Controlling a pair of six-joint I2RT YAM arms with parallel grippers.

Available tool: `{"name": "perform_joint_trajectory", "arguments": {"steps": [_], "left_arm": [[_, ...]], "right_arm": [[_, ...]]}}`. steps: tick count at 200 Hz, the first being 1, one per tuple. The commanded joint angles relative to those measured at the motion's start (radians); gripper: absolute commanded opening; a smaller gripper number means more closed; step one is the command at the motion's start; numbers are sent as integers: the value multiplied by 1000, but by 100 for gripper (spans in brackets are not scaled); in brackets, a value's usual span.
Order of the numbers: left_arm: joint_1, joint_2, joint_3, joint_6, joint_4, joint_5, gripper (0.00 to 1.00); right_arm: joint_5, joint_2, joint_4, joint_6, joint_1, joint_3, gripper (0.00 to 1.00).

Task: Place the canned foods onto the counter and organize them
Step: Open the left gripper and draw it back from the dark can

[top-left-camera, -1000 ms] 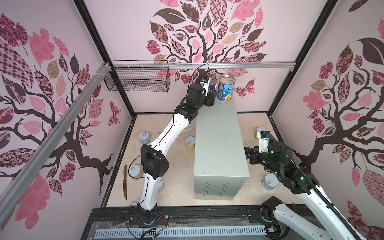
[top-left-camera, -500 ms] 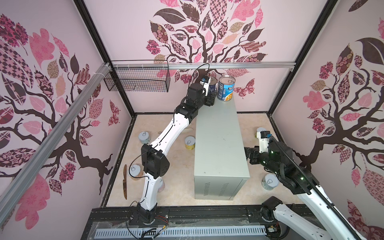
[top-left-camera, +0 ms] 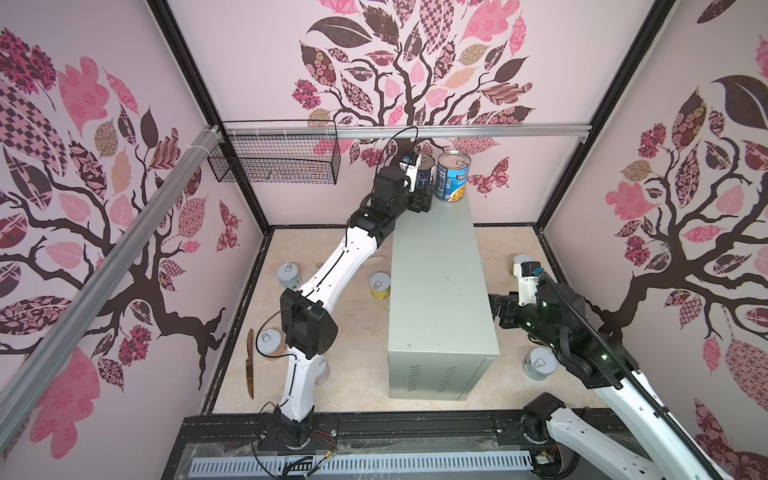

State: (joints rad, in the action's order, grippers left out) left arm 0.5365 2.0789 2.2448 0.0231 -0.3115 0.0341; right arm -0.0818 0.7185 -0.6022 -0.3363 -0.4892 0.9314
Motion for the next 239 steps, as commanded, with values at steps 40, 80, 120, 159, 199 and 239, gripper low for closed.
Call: {"name": "perform_joint_trajectory", "arguments": {"steps": [40, 80, 120, 159, 199, 239], "left_arm": [[-1, -166, -77, -6, 7, 5, 96], [1, -379, -270, 68, 9, 31, 98], [1, -638, -477, 182, -94, 84, 98], [13, -906, -728, 272, -193, 65, 98], [17, -1146, -998, 346, -296, 106, 98], [19, -1242, -1218, 421, -404, 97, 98]], "right_arm": [[16, -8, 15, -5, -17, 57, 100], [-83, -27, 71, -29, -17, 10, 100], [-222, 8, 83, -31, -13, -3, 100], [-189, 21, 128, -64, 102, -45, 100], [-134, 60, 228, -161, 210, -128, 100], [-251, 177, 387, -211, 217, -221, 100]]}}
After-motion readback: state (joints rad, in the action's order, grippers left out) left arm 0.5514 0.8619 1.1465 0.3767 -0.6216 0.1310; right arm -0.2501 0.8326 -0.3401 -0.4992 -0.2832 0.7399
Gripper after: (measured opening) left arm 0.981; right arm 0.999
